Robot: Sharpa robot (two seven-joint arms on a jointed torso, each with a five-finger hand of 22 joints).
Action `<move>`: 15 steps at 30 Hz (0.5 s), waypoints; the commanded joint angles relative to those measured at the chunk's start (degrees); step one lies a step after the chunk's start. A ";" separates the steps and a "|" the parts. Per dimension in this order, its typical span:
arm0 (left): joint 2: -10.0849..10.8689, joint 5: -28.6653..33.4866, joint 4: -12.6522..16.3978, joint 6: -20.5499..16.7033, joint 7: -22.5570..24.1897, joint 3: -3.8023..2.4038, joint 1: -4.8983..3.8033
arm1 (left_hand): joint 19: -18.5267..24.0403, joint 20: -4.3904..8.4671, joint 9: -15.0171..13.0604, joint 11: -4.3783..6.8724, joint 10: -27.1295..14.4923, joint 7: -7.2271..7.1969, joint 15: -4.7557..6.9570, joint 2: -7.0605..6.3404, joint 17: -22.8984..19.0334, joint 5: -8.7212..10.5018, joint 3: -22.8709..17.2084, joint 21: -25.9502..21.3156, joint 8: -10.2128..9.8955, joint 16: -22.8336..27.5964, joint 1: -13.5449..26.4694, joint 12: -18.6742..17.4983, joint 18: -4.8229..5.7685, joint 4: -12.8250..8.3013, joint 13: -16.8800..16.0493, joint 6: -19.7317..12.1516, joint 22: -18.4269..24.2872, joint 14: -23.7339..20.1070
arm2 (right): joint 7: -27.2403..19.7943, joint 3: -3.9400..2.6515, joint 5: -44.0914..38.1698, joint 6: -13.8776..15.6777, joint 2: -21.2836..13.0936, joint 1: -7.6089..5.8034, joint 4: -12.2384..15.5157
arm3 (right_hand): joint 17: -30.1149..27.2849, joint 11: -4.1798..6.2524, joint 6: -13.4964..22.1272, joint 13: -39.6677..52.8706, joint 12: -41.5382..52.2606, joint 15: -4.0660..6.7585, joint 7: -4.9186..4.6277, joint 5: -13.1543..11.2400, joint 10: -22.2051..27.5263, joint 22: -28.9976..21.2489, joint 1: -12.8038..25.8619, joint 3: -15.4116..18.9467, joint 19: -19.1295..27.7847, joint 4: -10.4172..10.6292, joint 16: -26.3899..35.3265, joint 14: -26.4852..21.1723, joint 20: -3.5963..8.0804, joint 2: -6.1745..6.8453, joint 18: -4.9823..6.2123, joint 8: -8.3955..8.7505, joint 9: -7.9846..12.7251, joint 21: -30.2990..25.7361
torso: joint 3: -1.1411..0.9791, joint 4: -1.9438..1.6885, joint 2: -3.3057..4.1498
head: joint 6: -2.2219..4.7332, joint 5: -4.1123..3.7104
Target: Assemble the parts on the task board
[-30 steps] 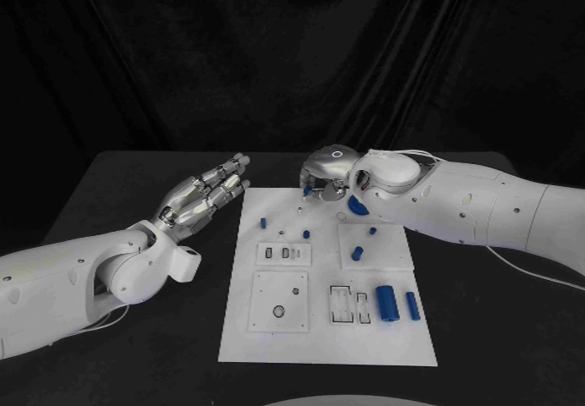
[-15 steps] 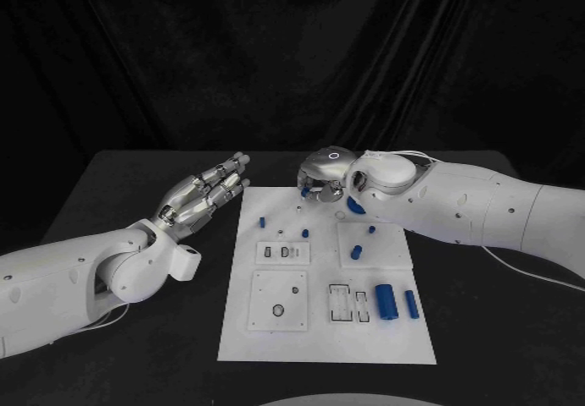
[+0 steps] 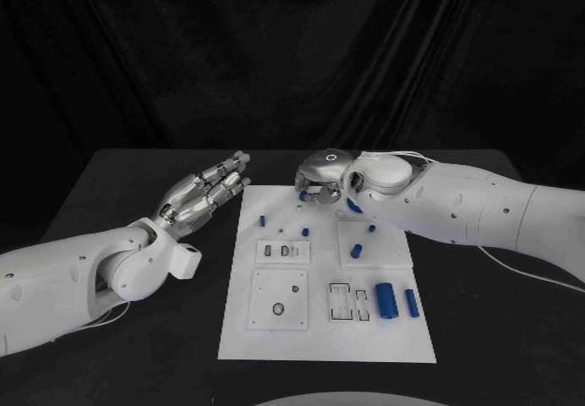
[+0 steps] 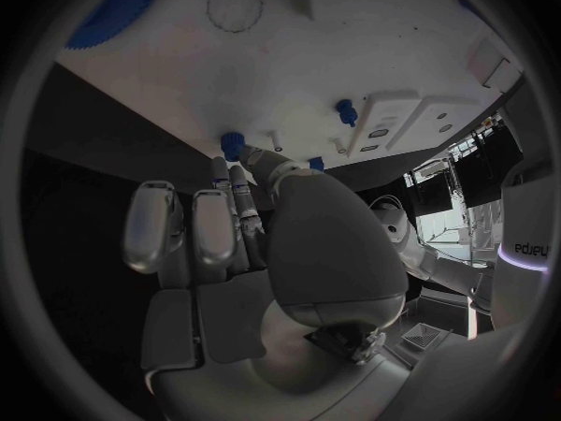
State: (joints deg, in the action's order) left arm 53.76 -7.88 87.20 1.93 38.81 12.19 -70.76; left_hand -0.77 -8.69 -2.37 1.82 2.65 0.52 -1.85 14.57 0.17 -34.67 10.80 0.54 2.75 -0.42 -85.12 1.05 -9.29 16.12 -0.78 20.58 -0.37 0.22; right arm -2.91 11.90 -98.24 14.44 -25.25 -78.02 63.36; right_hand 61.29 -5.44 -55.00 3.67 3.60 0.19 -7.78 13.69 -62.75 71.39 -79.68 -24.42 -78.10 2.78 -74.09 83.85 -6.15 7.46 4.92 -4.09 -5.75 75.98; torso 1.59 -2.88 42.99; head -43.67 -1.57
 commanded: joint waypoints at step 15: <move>0.19 -0.26 -0.28 1.24 2.34 -0.04 -0.06 | -0.06 -0.58 -0.01 -0.36 -0.01 0.18 -0.57 0.07 -0.03 -0.36 -0.52 0.18 0.17 0.22 -0.74 -0.10 -1.04 -0.02 0.08 -0.18 -0.08 0.05 | -0.04 -0.04 2.08 8.40 -4.16 -0.89 3.13 | -4.61 -0.75 10.12 0.20 0.91 0.16 2.02 -2.30 12.35 -2.77 0.35 4.79 3.27 -0.16 2.68 -2.82 0.28 -0.56 0.91 0.06 1.67 -3.82 | -0.03 0.07 0.00 | 0.22 0.40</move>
State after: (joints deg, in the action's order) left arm 53.88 -7.89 86.87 2.31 38.82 12.19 -70.76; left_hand -0.98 -8.91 -2.37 1.82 2.65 0.52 -2.06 14.80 0.17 -34.67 10.63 0.54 2.75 -0.42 -85.34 1.05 -9.29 15.96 -0.78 20.58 -0.37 0.44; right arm -2.86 11.97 -97.69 17.20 -29.02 -78.41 65.91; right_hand 56.69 -6.25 -44.88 3.84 4.46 0.26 -5.57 11.71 -50.45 68.63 -79.49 -19.79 -75.03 2.64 -71.48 81.31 -5.95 7.27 4.93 -3.74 -4.02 72.43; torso 1.57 -2.81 43.01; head -43.54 -1.24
